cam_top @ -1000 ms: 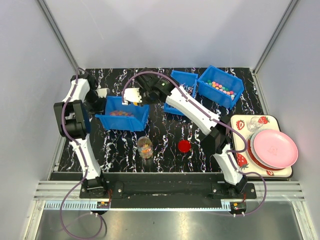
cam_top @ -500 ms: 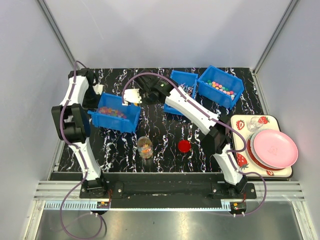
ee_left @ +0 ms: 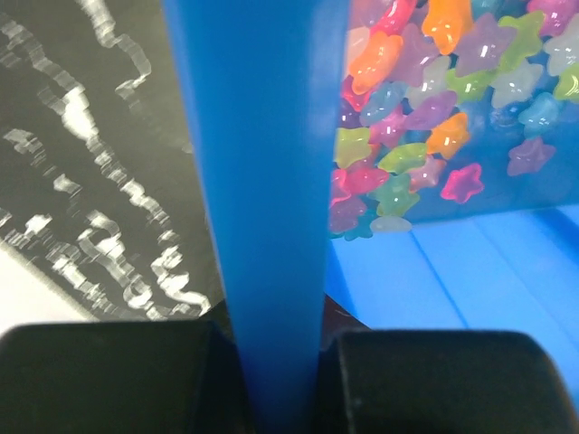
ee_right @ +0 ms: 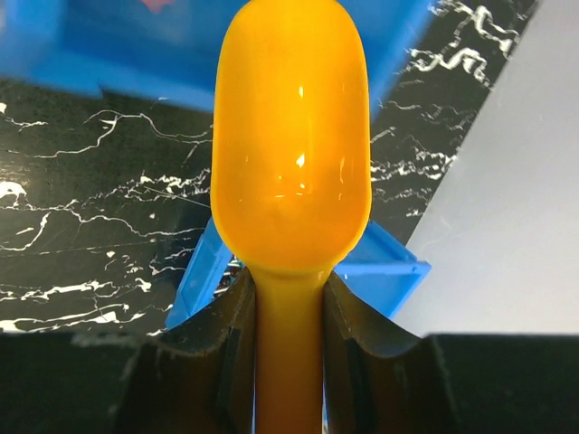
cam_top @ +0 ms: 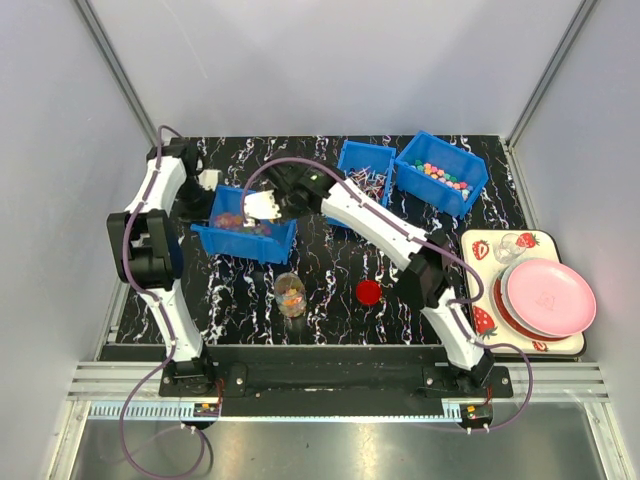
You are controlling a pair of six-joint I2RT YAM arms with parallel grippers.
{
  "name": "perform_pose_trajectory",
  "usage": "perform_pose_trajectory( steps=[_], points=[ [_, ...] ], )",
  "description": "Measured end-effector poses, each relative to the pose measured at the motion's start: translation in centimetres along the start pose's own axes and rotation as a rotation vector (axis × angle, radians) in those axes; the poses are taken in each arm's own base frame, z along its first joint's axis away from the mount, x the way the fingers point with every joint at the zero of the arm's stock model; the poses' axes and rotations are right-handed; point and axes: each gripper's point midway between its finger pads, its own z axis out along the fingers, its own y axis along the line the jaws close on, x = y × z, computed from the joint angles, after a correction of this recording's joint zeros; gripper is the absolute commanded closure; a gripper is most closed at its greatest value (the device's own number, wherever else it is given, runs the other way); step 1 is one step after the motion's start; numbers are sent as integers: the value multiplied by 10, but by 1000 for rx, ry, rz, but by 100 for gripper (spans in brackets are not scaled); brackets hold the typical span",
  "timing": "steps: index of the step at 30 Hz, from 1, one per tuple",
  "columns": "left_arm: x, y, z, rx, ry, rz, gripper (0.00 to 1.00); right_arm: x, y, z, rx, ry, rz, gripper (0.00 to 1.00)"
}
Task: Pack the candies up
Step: Scoop the fake candies from the storage box.
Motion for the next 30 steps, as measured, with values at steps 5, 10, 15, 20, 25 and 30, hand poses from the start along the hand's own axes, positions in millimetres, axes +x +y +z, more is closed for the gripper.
perform_pose_trajectory(
  steps=[5,10,15,20,25,30],
  points=[
    [-10,-24,7,137,-50,-12,100,-5,6,22,-22,27,-42,100],
    [-16,-42,10,272,-88,-36,100,-23,-37,13,143,-61,75,100],
    [-20,-53,16,534,-57,-139,100,-24,-98,-45,376,-190,266,100],
    [-20,-52,34,705,-10,-231,100,4,-141,-129,575,-267,412,100],
    [-21,-63,29,772,-10,-223,100,16,-152,-168,654,-295,455,100],
    [-19,-64,28,726,-23,-204,100,17,-132,-135,560,-235,408,100]
  ],
)
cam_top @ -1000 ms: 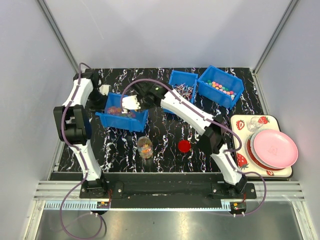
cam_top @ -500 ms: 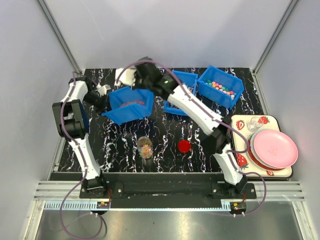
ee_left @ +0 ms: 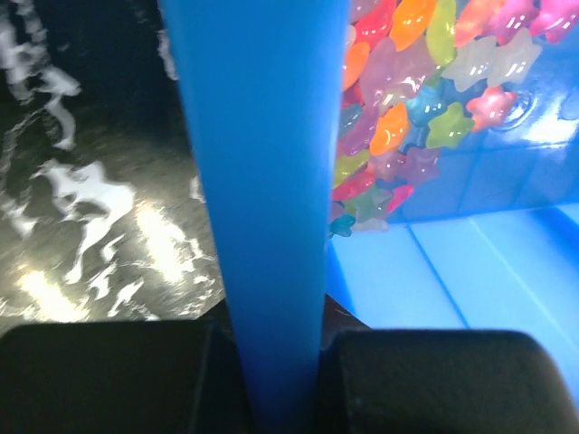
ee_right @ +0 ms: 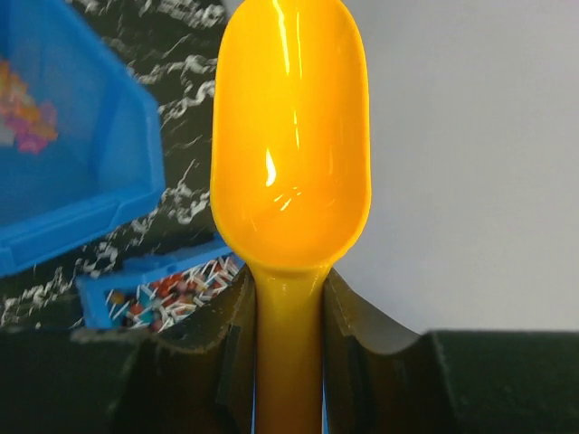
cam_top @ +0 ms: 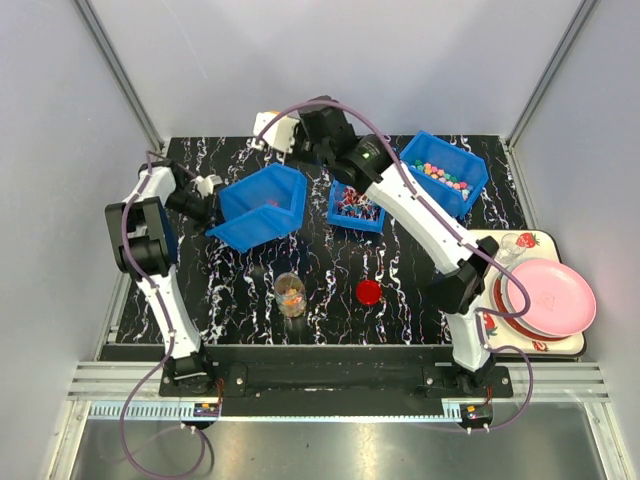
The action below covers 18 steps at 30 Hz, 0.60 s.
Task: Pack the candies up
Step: Scoop the fake candies from the storage box.
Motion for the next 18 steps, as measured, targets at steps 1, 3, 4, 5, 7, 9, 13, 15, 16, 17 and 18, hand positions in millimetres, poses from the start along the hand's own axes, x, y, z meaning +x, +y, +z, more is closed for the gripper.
perform_pose_trajectory(
  steps=[1,3,4,5,7,9,13,15,16,17,18],
  points=[
    [1,2,-2,-29,-10,10,100,7,10,4,-33,22,-20,100],
    [2,6,-9,-102,-36,28,100,20,31,10,-109,65,-68,100],
    [3,7,-14,-135,-54,40,100,27,40,11,-144,88,-93,100],
    [3,7,-18,-165,-69,50,100,33,48,12,-174,108,-116,100],
    [1,7,-25,-215,-102,72,100,42,65,11,-236,139,-161,100],
    [-1,7,-32,-269,-140,96,100,45,79,9,-291,152,-202,100],
    [-1,7,-31,-342,-167,134,100,47,101,9,-368,165,-279,100],
    [1,7,-25,-370,-163,150,100,50,113,13,-404,178,-313,100],
    [2,6,-22,-379,-159,156,100,51,118,16,-416,182,-325,100],
    [3,5,-19,-388,-154,164,100,53,124,21,-436,191,-342,100],
    [4,4,-16,-394,-151,169,100,55,129,25,-449,198,-352,100]
  ],
)
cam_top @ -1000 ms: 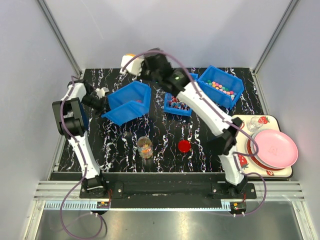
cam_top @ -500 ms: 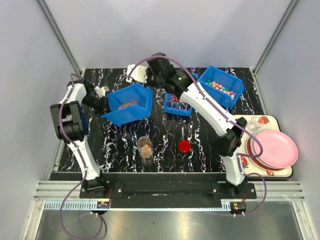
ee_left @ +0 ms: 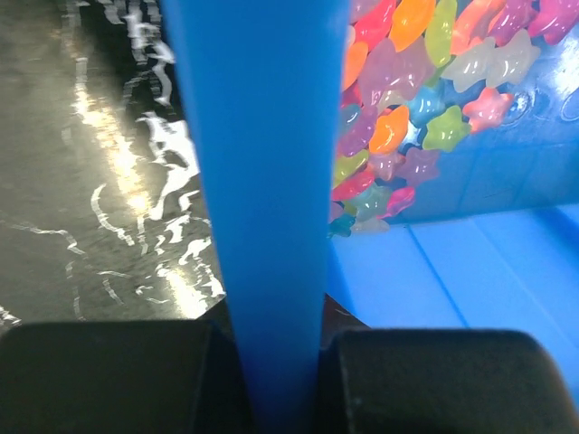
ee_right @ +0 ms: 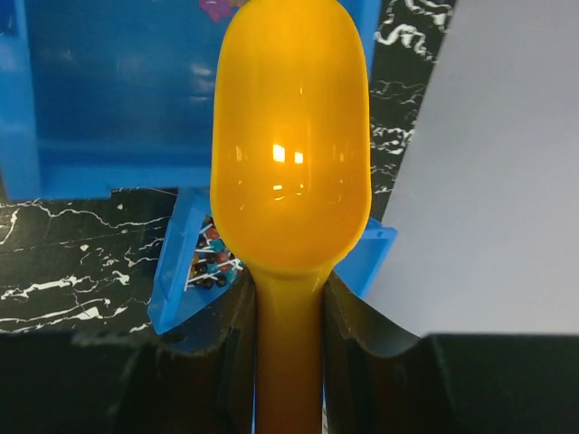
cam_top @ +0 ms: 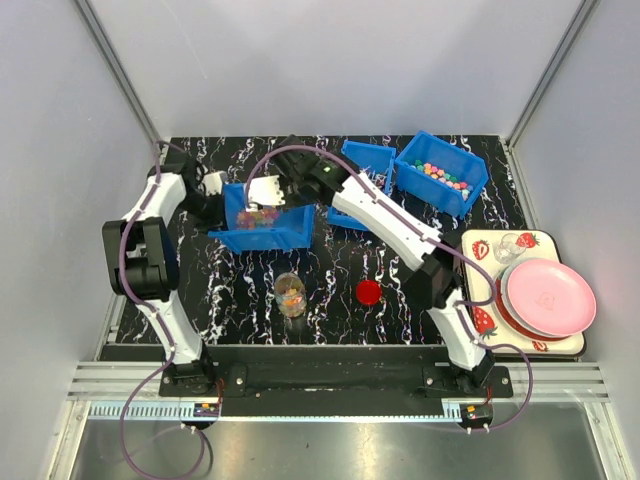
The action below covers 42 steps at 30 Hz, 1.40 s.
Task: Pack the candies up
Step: Scoop the fake candies from the storage box.
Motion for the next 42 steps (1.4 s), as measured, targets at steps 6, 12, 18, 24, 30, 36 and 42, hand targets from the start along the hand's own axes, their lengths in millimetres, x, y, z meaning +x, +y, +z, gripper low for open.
perform_pose_trajectory(
  steps=[6,12,18,24,30,36,42],
  points=[
    [-3,-9,1,-28,-25,15,100,5,27,33,-112,59,-70,100],
    [-14,-8,-4,-66,-79,26,100,4,41,47,-158,96,-134,100],
    [-11,-16,-2,-71,-84,51,100,-1,44,70,-167,100,-170,100],
    [-8,-21,-1,-65,-87,66,100,-6,48,95,-166,84,-183,100],
    [-7,-22,-7,-70,-104,100,100,-21,49,111,-156,16,-168,100],
    [-6,-23,-11,-71,-117,117,100,-40,52,128,-147,-72,-122,100],
    [-1,-18,-10,-82,-106,109,100,-51,60,133,-181,-143,-18,100]
  ],
)
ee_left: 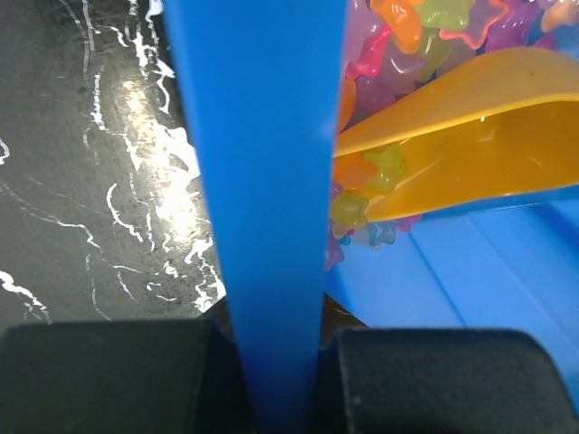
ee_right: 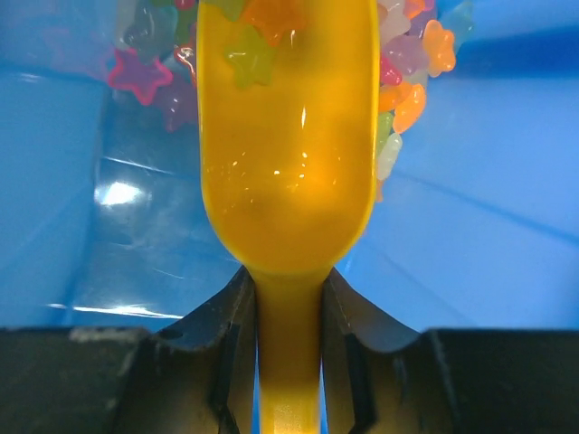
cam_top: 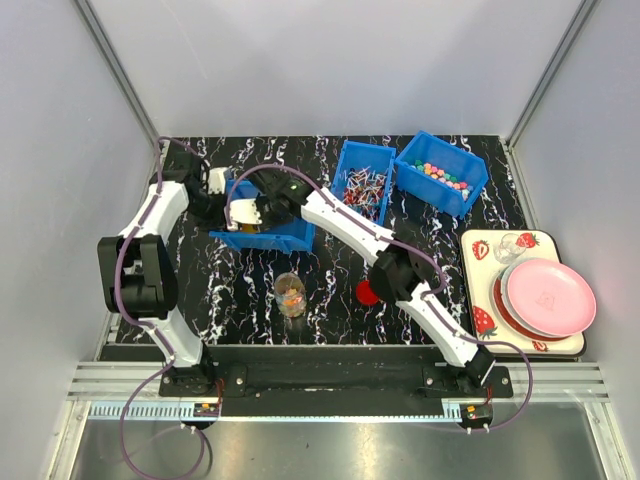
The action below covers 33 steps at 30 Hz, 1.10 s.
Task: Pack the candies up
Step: Scoop the fake candies from the storage box, then place the fake candies in the packing bottle.
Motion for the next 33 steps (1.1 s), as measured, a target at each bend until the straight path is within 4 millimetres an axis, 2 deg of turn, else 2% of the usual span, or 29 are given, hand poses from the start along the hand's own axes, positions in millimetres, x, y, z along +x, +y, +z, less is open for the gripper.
perform_pose_trajectory(
  steps=[5,8,15,23,33],
  points=[
    [-2,5,-2,-24,-18,16,100,-3,3,8,-29,-102,145,100],
    [-3,6,-2,-24,-20,18,100,-4,5,6,-52,-168,234,100],
    [-5,8,-4,-5,-35,0,100,-4,-8,0,-74,-282,401,100],
    [-3,10,-6,3,-31,-42,100,-4,-18,-12,-60,-316,454,100],
    [1,19,-9,-11,-24,-75,100,-2,-33,-37,-50,-359,483,100]
  ],
)
